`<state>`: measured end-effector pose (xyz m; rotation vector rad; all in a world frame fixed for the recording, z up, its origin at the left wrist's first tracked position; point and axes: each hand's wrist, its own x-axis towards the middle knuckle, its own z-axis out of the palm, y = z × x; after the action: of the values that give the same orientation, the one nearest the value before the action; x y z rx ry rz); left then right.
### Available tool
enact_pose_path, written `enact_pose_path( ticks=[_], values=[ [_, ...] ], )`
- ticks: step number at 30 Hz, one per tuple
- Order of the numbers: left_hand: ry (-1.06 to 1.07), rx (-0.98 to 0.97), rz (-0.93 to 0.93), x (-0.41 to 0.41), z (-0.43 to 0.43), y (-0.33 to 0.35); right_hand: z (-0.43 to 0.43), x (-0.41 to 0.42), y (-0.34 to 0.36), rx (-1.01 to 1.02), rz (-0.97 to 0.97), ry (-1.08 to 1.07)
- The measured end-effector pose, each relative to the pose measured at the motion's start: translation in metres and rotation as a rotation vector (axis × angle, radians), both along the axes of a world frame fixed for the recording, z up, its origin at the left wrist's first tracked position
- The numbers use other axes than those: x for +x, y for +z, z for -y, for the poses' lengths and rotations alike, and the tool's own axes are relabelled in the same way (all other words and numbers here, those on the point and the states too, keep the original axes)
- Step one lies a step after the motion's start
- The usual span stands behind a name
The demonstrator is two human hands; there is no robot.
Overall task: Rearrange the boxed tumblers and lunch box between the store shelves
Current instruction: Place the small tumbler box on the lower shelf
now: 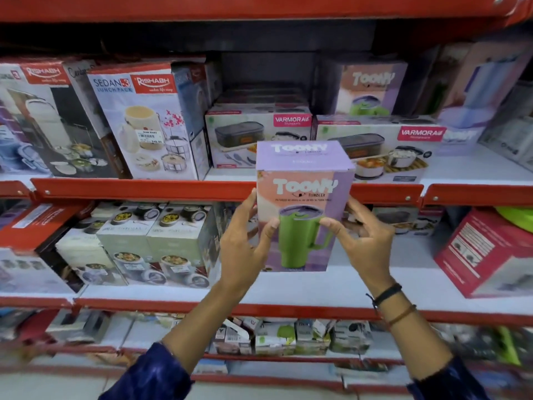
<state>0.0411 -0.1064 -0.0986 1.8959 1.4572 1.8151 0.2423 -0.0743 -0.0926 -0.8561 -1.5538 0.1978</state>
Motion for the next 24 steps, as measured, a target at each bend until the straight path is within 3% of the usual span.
enact_pose_path(
  ticks=[7, 15, 24],
  values=[
    [-0.076, -0.29, 0.078, 0.011, -0.001, -0.066, -0.002, 0.015, -0.067, -0.254, 0.025, 0.033],
    [0.012, -0.461, 0.065, 0.029, -0.026, -0.107, -0.023, 0.018, -0.114, -0.572, -0.068, 0.104],
    [0.03, -0.596, 0.058, 0.039, -0.047, -0.126, -0.042, 0.022, -0.143, -0.693, -0.091, 0.093]
  ],
)
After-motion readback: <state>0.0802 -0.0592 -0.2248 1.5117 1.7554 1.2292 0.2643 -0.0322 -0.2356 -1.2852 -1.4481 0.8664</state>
